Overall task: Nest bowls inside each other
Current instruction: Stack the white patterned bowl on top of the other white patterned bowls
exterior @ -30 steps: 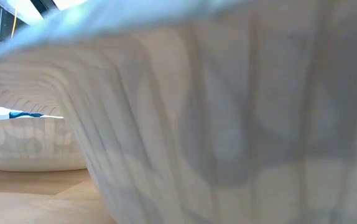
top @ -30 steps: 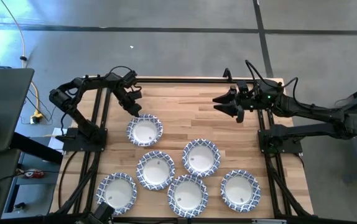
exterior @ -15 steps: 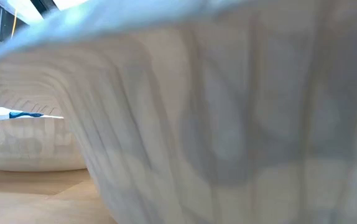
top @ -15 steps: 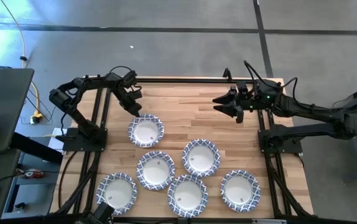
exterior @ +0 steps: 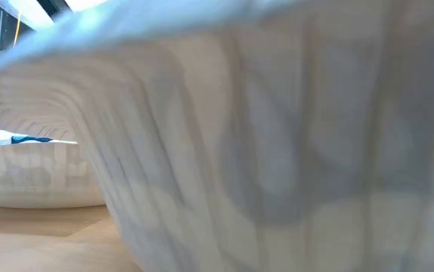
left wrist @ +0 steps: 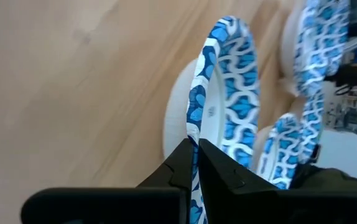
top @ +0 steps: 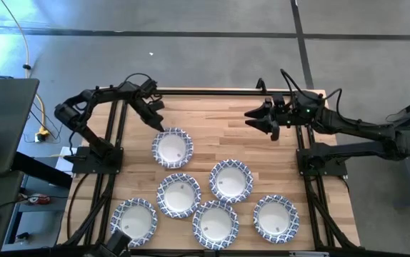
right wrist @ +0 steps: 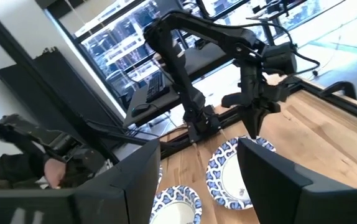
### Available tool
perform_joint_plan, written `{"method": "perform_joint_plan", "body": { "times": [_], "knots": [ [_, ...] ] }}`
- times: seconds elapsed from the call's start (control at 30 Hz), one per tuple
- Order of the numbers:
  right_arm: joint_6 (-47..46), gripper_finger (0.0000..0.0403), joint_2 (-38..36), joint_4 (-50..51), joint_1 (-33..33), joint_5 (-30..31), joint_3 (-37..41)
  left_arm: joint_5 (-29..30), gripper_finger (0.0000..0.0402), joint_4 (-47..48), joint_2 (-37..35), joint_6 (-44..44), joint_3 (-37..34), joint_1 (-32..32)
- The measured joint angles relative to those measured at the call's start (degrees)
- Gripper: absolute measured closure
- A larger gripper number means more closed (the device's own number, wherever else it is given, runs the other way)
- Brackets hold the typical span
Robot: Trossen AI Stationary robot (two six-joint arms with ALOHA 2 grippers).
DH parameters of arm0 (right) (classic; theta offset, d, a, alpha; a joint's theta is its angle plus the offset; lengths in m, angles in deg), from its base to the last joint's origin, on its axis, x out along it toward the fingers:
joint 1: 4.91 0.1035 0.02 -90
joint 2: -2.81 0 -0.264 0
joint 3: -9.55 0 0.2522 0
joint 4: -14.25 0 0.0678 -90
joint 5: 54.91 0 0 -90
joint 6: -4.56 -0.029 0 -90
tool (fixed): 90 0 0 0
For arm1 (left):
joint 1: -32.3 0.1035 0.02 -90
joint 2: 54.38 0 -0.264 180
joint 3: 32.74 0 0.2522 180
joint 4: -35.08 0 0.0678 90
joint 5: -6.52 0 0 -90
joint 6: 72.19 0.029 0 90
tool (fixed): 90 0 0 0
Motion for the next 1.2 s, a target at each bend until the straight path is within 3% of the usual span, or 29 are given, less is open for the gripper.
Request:
{"method": "perform_joint_plan", "body": {
  "times": [0.5,0.77,1.2],
  "knots": [
    [0.8,0.0197,0.0,3.1,-1.2,0.3,0.0,-10.9,0.0392,-1.0,-1.3,-5.2,9.1,-1.7],
    [2.4,0.0197,0.0,3.8,-2.8,1.9,0.0,-15.3,0.0392,-10.2,-1.3,-14.1,9.4,-7.4],
    [4.8,0.0197,0.0,1.8,-8.1,3.1,0.0,-13.1,0.0392,-32.6,-1.2,-33.3,9.4,-20.9]
  ]
}}
